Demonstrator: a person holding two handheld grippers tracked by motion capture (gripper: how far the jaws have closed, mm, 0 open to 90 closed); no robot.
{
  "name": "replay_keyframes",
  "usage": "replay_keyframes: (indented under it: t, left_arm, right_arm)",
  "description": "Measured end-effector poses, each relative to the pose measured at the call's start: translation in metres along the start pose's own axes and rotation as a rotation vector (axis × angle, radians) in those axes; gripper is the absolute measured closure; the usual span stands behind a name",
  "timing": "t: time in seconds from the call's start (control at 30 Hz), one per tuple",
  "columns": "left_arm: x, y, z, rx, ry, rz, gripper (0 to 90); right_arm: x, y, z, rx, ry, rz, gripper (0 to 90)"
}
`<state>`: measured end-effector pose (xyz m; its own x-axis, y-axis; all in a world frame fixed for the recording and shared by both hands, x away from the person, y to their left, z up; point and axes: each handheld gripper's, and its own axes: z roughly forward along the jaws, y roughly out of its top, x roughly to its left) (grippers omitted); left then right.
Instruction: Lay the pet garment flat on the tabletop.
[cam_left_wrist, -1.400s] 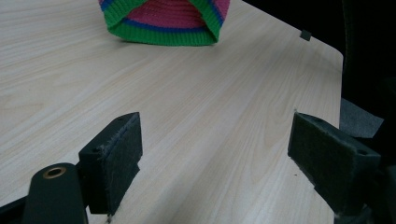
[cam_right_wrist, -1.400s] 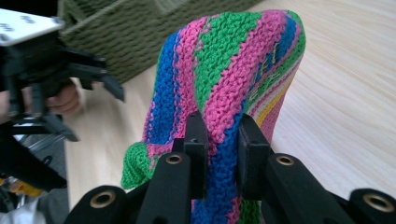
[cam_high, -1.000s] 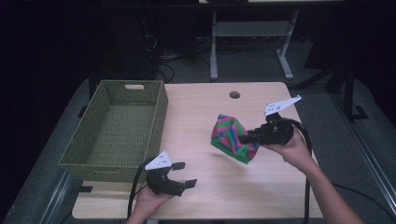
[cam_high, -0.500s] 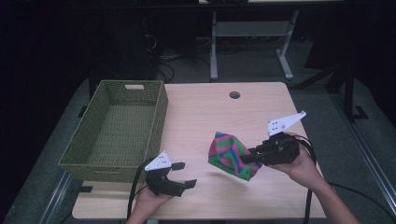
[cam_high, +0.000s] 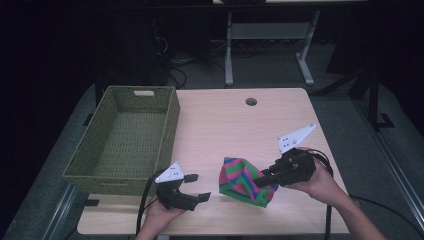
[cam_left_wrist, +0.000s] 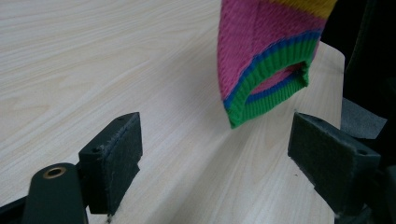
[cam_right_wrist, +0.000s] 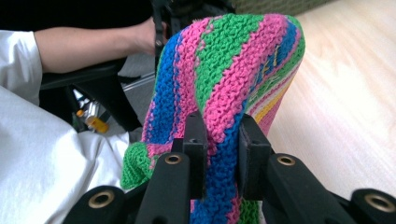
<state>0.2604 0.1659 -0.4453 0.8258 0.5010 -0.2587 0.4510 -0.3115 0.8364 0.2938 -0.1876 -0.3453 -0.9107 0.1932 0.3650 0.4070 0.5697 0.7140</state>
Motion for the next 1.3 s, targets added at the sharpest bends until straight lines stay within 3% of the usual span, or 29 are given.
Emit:
replay_keyframes:
  t: [0.07, 0.1, 0.13, 0.17, 0.2, 0.33, 0.4, 0.5, 0.53, 0.7, 1.0, 1.3]
  left_arm:
    - [0.001, 0.000, 0.001, 0.006, 0.000, 0.005, 17.6]
    - [0.001, 0.000, 0.001, 0.010, -0.001, 0.004, 17.6]
    - [0.001, 0.000, 0.001, 0.010, -0.001, 0.004, 17.6]
    - [0.001, 0.000, 0.001, 0.012, -0.002, 0.008, 17.6]
    - [0.001, 0.000, 0.001, 0.012, -0.002, 0.008, 17.6]
    - [0.001, 0.000, 0.001, 0.012, -0.003, 0.004, 17.5]
    - [0.001, 0.000, 0.001, 0.012, -0.003, 0.005, 17.6]
    - [0.000, 0.000, 0.000, 0.011, -0.003, 0.005, 17.6]
    - [0.001, 0.000, 0.000, 0.010, -0.003, 0.005, 17.5]
    - [0.000, 0.000, 0.001, 0.012, -0.005, 0.007, 17.6]
    - [0.000, -0.001, 0.002, 0.014, -0.008, 0.002, 17.6]
    - [-0.001, -0.001, 0.002, 0.015, -0.009, 0.008, 17.6]
  right_arm:
    - [-0.011, -0.001, 0.005, 0.015, 0.032, 0.022, 76.2]
    - [-0.025, -0.003, 0.013, 0.046, 0.047, 0.045, 76.1]
    - [-0.025, -0.003, 0.013, 0.046, 0.047, 0.045, 76.1]
    - [-0.037, -0.004, 0.021, 0.073, 0.049, 0.067, 75.9]
    - [-0.037, -0.004, 0.021, 0.073, 0.049, 0.067, 75.9]
    - [-0.063, -0.005, 0.040, 0.121, 0.062, 0.099, 75.0]
    - [-0.070, -0.006, 0.046, 0.141, 0.041, 0.098, 74.6]
    - [-0.077, -0.009, 0.051, 0.142, 0.042, 0.106, 74.4]
    - [-0.083, -0.011, 0.053, 0.146, 0.019, 0.116, 73.9]
    - [-0.099, -0.022, 0.055, 0.123, 0.032, 0.163, 72.4]
    - [-0.101, -0.033, 0.064, 0.107, 0.024, 0.176, 58.5]
    - [-0.085, -0.034, 0.051, 0.059, -0.005, 0.136, 51.4]
